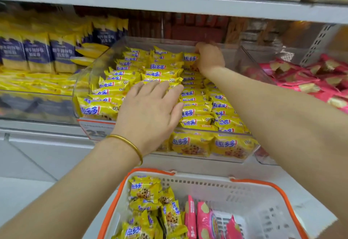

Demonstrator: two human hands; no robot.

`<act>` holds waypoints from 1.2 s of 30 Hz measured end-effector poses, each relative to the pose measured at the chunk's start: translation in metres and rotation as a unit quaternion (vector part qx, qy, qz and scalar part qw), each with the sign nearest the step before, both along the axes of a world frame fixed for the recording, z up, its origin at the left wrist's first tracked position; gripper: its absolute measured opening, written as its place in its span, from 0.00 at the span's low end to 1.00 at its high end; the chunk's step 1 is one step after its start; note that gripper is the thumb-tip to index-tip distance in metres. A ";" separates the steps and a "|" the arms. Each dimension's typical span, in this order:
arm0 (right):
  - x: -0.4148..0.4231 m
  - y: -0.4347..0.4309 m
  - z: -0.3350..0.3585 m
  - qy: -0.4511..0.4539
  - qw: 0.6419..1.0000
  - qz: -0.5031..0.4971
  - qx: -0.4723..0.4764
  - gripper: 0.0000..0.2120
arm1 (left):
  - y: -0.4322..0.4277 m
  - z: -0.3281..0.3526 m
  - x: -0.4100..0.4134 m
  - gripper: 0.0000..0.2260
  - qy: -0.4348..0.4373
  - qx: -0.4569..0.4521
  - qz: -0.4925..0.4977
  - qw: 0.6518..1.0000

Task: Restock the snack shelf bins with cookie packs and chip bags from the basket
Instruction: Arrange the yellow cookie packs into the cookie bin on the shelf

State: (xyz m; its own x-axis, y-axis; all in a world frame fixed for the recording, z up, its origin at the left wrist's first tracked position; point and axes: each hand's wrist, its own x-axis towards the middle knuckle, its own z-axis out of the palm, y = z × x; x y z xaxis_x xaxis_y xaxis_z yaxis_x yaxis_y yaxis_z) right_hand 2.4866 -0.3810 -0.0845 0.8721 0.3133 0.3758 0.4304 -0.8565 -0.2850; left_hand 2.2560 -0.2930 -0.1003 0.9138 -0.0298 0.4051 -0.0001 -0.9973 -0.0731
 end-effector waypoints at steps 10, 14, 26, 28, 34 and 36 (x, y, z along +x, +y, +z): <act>0.001 0.003 -0.007 -0.024 0.999 0.029 0.009 0.15 | 0.001 -0.003 0.002 0.23 -0.019 -0.003 -0.002 1.000; -0.003 -0.004 0.001 -0.007 1.000 0.004 -0.021 0.23 | 0.002 -0.004 0.001 0.24 -0.025 -0.015 -0.012 1.000; -0.205 -0.099 0.004 -0.055 0.960 0.202 0.188 0.10 | -0.033 0.000 -0.059 0.12 -0.094 -0.008 -0.203 0.975; -0.232 -0.121 -0.040 0.025 0.963 0.210 0.166 0.09 | -0.038 -0.014 -0.066 0.13 -0.033 -0.002 -0.215 0.976; -0.258 -0.163 -0.187 0.408 0.823 0.272 -0.287 0.11 | -0.059 -0.070 -0.084 0.17 0.161 -0.013 -0.195 0.967; -0.269 -0.166 -0.211 0.477 0.771 0.299 -0.298 0.17 | -0.070 -0.082 -0.090 0.19 0.213 -0.014 -0.184 0.959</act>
State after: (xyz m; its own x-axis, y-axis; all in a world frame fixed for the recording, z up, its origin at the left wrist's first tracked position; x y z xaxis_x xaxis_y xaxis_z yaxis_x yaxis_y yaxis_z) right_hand 2.2177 -0.5466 -0.2958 0.2958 0.6347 -0.7139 0.6369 -0.6880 -0.3478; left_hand 2.1662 -0.3628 -0.1821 0.9261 -0.3772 0.0027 -0.3770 -0.9254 0.0378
